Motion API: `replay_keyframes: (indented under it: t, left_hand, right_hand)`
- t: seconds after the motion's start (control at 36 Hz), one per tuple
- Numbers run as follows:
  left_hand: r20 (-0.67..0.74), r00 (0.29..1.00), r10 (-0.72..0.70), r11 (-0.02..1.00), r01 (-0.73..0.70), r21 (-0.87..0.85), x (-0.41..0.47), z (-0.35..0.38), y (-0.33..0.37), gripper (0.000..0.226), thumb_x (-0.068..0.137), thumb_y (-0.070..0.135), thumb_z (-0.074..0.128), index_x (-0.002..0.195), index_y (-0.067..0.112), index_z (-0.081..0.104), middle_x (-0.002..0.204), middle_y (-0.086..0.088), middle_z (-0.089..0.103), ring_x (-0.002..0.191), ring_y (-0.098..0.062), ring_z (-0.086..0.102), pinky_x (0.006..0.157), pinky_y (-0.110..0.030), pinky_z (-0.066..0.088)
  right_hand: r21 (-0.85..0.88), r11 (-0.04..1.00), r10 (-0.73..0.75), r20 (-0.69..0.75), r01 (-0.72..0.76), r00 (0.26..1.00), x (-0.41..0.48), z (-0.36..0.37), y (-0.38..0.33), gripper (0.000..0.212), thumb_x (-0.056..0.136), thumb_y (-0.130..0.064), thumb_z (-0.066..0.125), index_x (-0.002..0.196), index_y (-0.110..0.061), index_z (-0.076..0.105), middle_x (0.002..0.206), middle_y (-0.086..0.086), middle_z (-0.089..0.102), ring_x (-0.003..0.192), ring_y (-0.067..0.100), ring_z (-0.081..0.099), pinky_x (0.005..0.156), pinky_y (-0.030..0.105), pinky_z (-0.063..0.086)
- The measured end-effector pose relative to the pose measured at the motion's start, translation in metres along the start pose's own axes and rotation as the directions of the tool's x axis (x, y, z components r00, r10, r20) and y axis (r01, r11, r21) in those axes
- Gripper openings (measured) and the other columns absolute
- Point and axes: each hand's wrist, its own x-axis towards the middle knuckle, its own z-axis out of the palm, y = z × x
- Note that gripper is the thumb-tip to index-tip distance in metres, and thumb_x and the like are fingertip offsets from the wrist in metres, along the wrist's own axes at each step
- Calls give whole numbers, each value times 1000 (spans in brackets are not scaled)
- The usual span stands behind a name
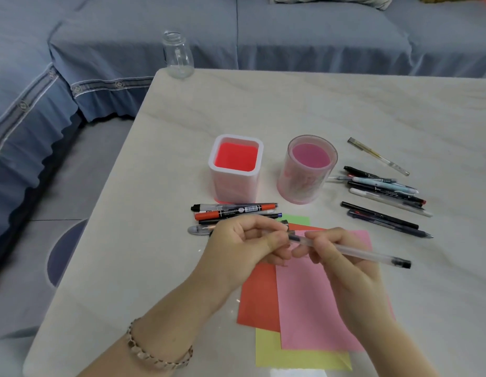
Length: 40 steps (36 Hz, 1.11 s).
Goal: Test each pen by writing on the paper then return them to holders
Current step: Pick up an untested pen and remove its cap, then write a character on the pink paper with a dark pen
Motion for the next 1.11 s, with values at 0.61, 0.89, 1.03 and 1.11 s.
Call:
replay_keyframes:
  t: [0.61, 0.89, 1.03, 1.11]
  left_hand:
    - [-669, 474, 572, 746, 39, 665, -46, -241, 19, 13, 91, 13, 57, 93, 24, 51, 92, 7, 57, 80, 6, 54, 63, 0, 37]
    - [-710, 631, 312, 661, 393, 639, -17, -336, -33, 13, 93, 10, 51, 105, 7, 55, 97, -12, 62, 91, -30, 57, 74, -32, 42]
    - [-666, 670, 329, 621, 378, 687, -12, -304, -27, 32, 98, 18, 43, 128, 9, 47, 127, -9, 55, 113, -26, 53, 86, -33, 42]
    - [-570, 741, 355, 607, 282, 743, -13, -268, -25, 30, 97, 21, 45, 125, 13, 52, 125, -3, 57, 111, -20, 54, 83, -22, 37]
  right_hand:
    - [-649, 752, 443, 373, -112, 816, 60, 153, 41, 19, 84, -6, 57, 81, -23, 65, 65, -10, 71, 60, -1, 61, 71, 17, 48]
    - [-741, 671, 426, 423, 34, 799, 70, 181, 54, 21, 85, -11, 56, 77, -28, 64, 67, -17, 70, 61, -4, 60, 69, 16, 47]
    - [-763, 644, 424, 422, 60, 801, 68, 172, 52, 22, 85, -10, 56, 77, -29, 63, 64, -13, 69, 60, -4, 59, 69, 16, 46]
    - [-787, 613, 422, 404, 73, 812, 67, 157, 52, 21, 86, -13, 56, 77, -31, 62, 64, -16, 68, 63, -8, 59, 68, 12, 46]
